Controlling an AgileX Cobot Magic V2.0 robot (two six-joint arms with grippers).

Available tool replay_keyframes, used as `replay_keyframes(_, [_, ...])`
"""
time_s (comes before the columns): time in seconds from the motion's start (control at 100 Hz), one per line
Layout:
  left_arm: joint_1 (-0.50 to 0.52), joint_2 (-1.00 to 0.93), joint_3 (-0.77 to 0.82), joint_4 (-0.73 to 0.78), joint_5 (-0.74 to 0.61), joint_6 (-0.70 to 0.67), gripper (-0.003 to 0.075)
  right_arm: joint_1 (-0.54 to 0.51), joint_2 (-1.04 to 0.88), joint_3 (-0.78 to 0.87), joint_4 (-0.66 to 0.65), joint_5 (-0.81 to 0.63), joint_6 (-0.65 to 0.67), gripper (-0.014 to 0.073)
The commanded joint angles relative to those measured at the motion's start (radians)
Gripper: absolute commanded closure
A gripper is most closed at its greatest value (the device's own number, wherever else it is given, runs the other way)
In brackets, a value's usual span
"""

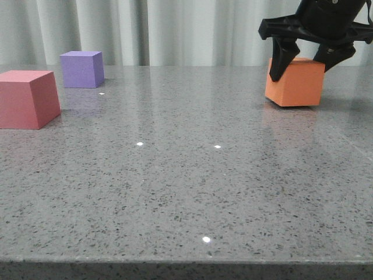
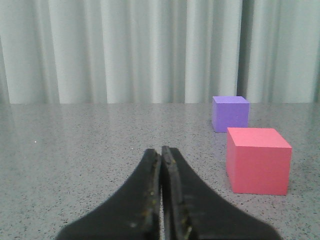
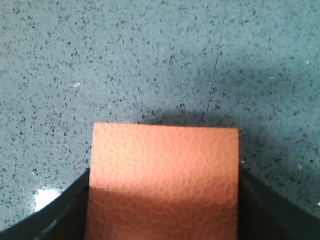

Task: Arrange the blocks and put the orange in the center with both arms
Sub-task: 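Lower the right gripper onto the orange cube and close it, then lift the orange cube with the right gripper and carry it toward the purple cube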

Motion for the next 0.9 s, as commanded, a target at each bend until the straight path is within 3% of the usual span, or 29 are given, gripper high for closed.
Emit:
replay_keyframes(0.0, [0.001,-0.035,0.041,0.0,-0.08,-0.001,0.0741,0.004,-0.052,-0.065,-0.004,-0.009,-0.002,0.0223])
replay_keyframes(0.29, [0.001,-0.035,0.041,0.0,-0.08,-0.001,0.0741,0.154,-0.046,-0.192,-0.038,0.002,0.153,0.0223])
replay_keyframes(0.46, [0.001,-0.035,0.041,0.0,-0.08,-0.001,0.0741,0.288,0.013,-0.275,-0.215,-0.006,0.345,0.0223])
replay_keyframes(0.65, [0.001,-0.035,0.041,0.0,-0.08,-0.001,0.0741,0.403,0.149,-0.449,-0.401,0.085,0.567,0.0223])
replay_keyframes(0.89, [0.001,-0.035,0.041,0.0,-0.08,-0.001,0.0741,0.483,0.306,-0.675,-0.428,0.119,0.6,0.0223])
